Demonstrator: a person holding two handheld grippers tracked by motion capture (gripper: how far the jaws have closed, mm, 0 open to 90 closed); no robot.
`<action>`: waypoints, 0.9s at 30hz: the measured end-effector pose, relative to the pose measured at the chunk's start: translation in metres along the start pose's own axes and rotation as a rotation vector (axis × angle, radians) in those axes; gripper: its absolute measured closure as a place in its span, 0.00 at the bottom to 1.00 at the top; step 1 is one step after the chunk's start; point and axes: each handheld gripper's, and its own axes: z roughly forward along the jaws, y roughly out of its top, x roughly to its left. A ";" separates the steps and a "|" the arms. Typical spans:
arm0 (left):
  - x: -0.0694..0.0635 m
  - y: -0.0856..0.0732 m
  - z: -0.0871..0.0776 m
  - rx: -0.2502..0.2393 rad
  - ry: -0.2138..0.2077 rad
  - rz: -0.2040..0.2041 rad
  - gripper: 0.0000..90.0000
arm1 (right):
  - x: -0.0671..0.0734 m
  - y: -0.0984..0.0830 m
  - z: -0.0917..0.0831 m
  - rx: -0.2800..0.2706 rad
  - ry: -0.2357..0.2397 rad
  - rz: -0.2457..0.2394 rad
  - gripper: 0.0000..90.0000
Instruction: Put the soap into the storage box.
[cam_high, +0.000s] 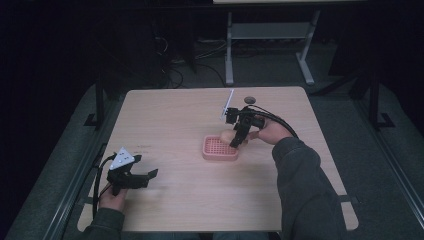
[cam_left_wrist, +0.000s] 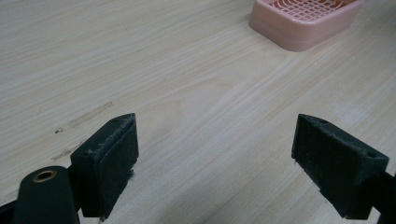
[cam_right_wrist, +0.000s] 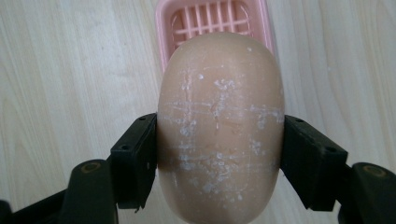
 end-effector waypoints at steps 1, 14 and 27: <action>0.000 0.000 0.000 0.001 0.000 0.001 0.16 | 0.000 0.003 0.000 -0.002 -0.001 -0.004 0.35; 0.000 0.000 0.000 0.003 0.001 0.001 0.16 | -0.001 0.020 0.016 0.012 0.015 -0.029 0.35; 0.000 0.000 0.001 0.005 -0.002 -0.001 0.16 | -0.003 0.026 0.031 0.017 0.034 -0.027 0.35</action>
